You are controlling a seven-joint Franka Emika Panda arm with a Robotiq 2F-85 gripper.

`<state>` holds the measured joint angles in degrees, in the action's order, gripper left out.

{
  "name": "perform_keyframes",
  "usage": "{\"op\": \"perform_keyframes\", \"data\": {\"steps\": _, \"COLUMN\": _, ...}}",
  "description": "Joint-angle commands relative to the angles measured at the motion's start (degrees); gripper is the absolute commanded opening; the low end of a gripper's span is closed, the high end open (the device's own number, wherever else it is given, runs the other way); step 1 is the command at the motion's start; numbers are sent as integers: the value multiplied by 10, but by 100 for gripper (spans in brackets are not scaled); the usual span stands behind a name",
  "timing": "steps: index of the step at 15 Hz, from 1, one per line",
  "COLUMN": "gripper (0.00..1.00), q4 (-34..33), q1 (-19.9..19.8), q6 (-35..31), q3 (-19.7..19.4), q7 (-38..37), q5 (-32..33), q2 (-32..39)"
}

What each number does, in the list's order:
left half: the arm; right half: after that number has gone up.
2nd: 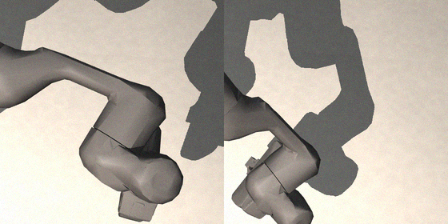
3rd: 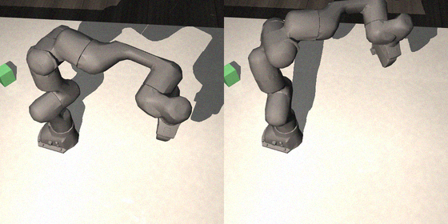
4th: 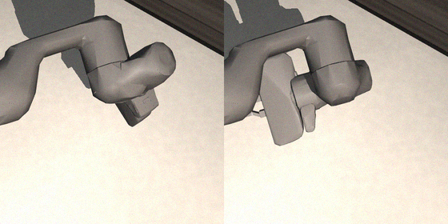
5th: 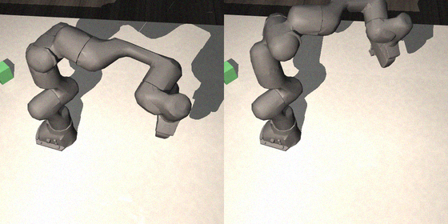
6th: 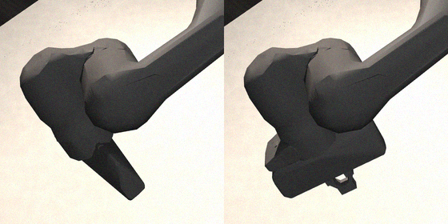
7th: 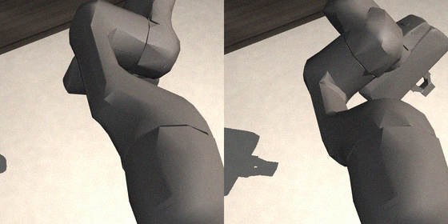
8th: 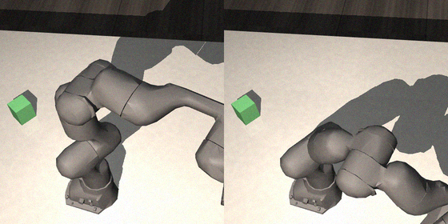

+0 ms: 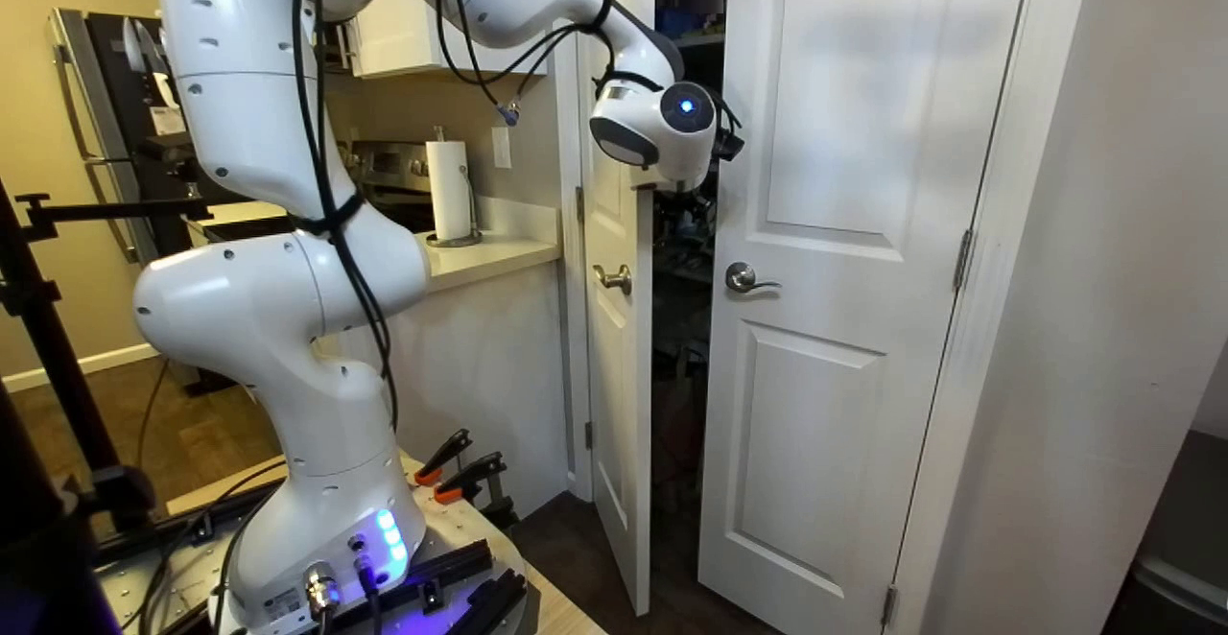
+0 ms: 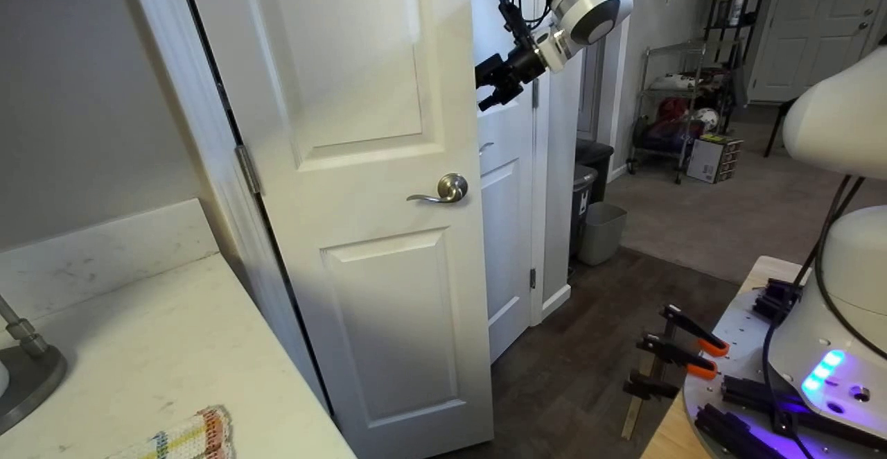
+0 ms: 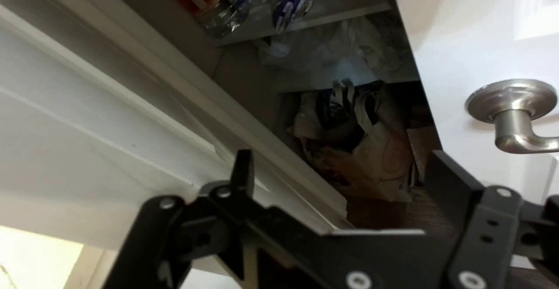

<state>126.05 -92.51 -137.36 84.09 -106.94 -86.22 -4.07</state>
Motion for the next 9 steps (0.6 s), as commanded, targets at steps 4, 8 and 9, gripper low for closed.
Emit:
{"op": "perform_keyframes", "data": {"steps": 4, "gripper": 100, "q4": 36, "q1": 98, "q6": 215, "q3": -165, "q7": 6, "q5": 46, "q2": -92}}
{"op": "perform_keyframes", "data": {"steps": 8, "gripper": 100, "q4": 69, "q1": 210, "q6": 312, "q3": -318, "q7": 9, "q5": 86, "q2": -125}}
{"op": "perform_keyframes", "data": {"steps": 9, "gripper": 100, "q4": 80, "q1": 250, "q6": 323, "q3": -363, "q7": 10, "q5": 96, "q2": -135}}
